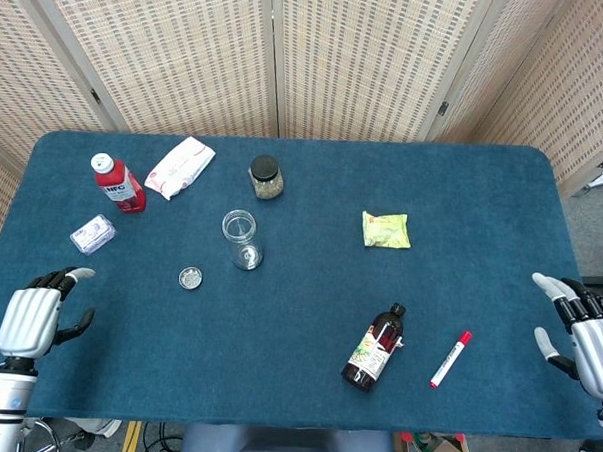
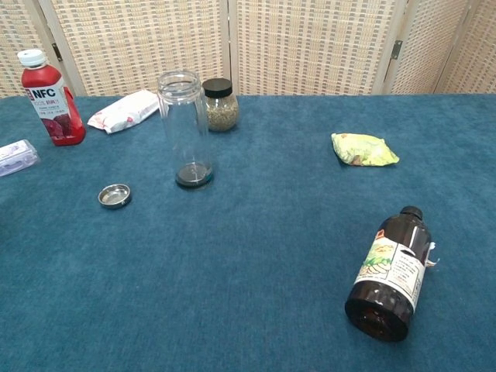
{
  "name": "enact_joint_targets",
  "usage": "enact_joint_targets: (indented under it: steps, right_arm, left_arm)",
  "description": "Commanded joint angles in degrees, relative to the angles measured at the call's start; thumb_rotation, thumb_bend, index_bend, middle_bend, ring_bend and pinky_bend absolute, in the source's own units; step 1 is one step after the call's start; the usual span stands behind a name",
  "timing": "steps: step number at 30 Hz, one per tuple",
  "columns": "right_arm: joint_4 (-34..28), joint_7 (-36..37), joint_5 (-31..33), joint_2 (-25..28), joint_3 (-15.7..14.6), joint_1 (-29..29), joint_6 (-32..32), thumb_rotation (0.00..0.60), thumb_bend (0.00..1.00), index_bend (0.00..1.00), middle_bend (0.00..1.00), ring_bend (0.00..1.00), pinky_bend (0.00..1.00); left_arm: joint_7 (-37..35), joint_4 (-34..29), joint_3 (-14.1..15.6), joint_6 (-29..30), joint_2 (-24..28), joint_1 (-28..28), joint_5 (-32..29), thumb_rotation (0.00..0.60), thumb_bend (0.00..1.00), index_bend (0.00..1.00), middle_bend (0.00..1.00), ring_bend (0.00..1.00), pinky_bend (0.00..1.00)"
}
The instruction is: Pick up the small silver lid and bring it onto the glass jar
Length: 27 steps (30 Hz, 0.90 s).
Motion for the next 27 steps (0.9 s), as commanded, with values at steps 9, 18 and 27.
enact_joint_targets:
  steps: [9, 18, 27]
  right_arm:
    - [-1.2, -1.0, 0.0, 0.6, -0.1, -0.2, 0.1, 0.6, 0.37, 0.16, 0.22, 0.14, 0.26]
    - [-1.1, -1.0, 0.3, 0.6, -0.1, -0.4, 0.0, 0.6, 0.37, 0.16, 0.22, 0.14, 0.26]
    - [-0.2, -0.3, 1.0, 0.4, -0.1, -0.4, -0.6, 0.6, 0.37, 0.16, 0.22, 0.14, 0.26]
  left_arm:
    - [-5.9, 5.4, -2.7, -11.0, -1.2, -7.7, -1.9, 0.6, 0.35, 0.31, 0.28, 0.31, 0.33]
    - [-5.4, 12.4, -4.1, -20.5, -6.2, -15.0, -5.4, 0.6, 0.35, 0.37, 0.62, 0.63, 0.78]
    - [-0.6, 18.8, -5.0, -27.1, -12.0, -21.0, -11.1, 0.6, 0.36, 0.43, 0.87, 0.84, 1.0]
